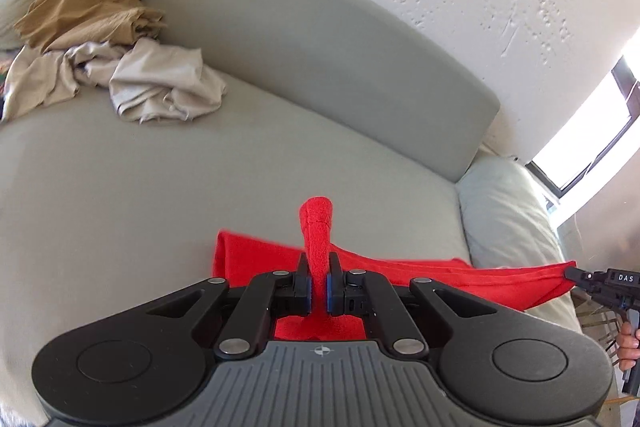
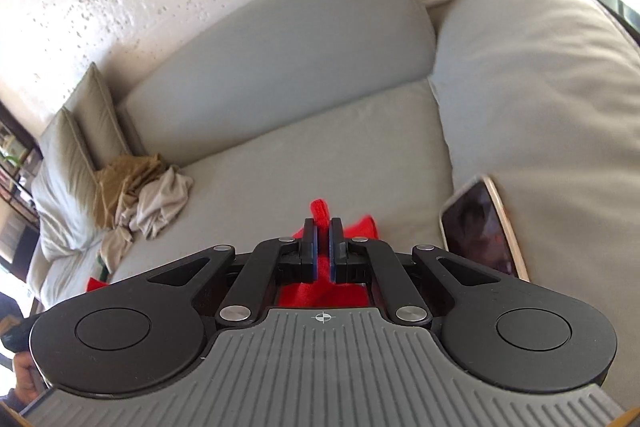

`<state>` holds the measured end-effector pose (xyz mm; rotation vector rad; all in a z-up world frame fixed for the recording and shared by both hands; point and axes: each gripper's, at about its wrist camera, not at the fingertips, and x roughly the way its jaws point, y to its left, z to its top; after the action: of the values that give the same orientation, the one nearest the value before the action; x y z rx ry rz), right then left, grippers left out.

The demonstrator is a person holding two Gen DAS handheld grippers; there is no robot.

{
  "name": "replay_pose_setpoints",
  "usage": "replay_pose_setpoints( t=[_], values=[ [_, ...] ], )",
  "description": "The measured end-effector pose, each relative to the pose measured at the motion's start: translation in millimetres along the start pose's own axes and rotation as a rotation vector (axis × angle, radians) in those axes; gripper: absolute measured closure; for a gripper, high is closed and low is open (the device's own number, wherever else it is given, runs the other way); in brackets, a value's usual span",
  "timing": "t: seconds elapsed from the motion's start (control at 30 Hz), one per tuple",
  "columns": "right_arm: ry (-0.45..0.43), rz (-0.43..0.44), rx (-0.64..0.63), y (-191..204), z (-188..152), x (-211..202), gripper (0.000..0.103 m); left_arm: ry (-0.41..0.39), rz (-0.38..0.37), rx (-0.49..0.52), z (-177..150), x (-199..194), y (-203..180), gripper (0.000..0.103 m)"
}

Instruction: Fold clothes

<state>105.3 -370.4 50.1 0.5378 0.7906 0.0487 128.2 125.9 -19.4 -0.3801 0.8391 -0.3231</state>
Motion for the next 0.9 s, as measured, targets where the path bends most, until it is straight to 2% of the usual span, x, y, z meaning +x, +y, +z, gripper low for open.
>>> replay_pose_setpoints(
  t=[0.1,0.17,0.3,0.33,0.37,0.4,0.43,0.47,0.5,0.57,0.63,0.73,0.77,0.8,0.83,0.9],
  values=[
    [0.075,-0.056,0.072,-38.6,-50.5,18.4,0.099,0.059,0.067,-0.028,-35.3,6.7,5.8,0.1],
    [0.104,-0.096,0.126,-61.9,-78.2,28.4,0.099,0.069,0.093,-0.035,-43.5,6.7,9.1,0.1],
    [0.085,-0.057,0.209,-84.0,-96.6,26.3,0.096,0.075,0.138,-0.05,-53.8,3.0,14.5,0.095],
    [0.084,-0.038,0.222,-85.7,-97.7,23.7,0.091,0.069,0.149,-0.059,-53.5,-0.7,15.0,0.093],
    [0.086,-0.031,0.225,-85.1,-97.1,19.4,0.082,0.063,0.159,-0.068,-53.3,-4.4,15.5,0.079],
    [0.088,-0.023,0.229,-84.6,-96.5,15.2,0.065,0.047,0.179,-0.078,-54.0,-11.3,14.1,0.063],
    [0.091,-0.016,0.233,-84.0,-95.9,10.9,0.042,0.025,0.201,-0.089,-55.8,-19.0,12.1,0.057],
    [0.091,-0.009,0.236,-83.2,-95.4,6.2,0.037,0.002,0.223,-0.1,-57.7,-26.8,10.1,0.052],
    [0.066,-0.016,0.229,-79.9,-96.5,-2.9,0.036,-0.011,0.245,-0.111,-61.6,-34.0,7.3,0.045],
    [0.018,-0.029,0.208,-69.5,-99.6,-17.3,0.035,-0.039,0.286,-0.127,-72.0,-47.7,0.3,0.042],
    [-0.021,-0.04,0.185,-62.0,-106.0,-29.4,0.034,-0.089,0.318,-0.119,-84.6,-61.1,-10.2,0.044],
    [-0.029,0.023,0.126,-48.6,-116.1,-30.1,0.037,-0.151,0.252,0.027,-101.8,-64.7,-41.4,0.049],
    [-0.013,0.06,0.094,-42.3,-119.5,-24.2,0.046,-0.142,0.22,0.087,-106.9,-58.6,-52.0,0.05],
    [0.004,0.095,0.061,-35.7,-123.0,-18.0,0.061,-0.126,0.185,0.148,-111.9,-50.8,-62.6,0.05],
    [0.028,0.111,0.022,-27.3,-127.6,-9.1,0.068,-0.11,0.151,0.209,-116.9,-43.1,-73.2,0.051],
    [0.089,0.14,-0.063,-8.7,-136.0,13.2,0.07,-0.087,0.136,0.245,-120.3,-25.1,-81.3,0.057]
  ],
)
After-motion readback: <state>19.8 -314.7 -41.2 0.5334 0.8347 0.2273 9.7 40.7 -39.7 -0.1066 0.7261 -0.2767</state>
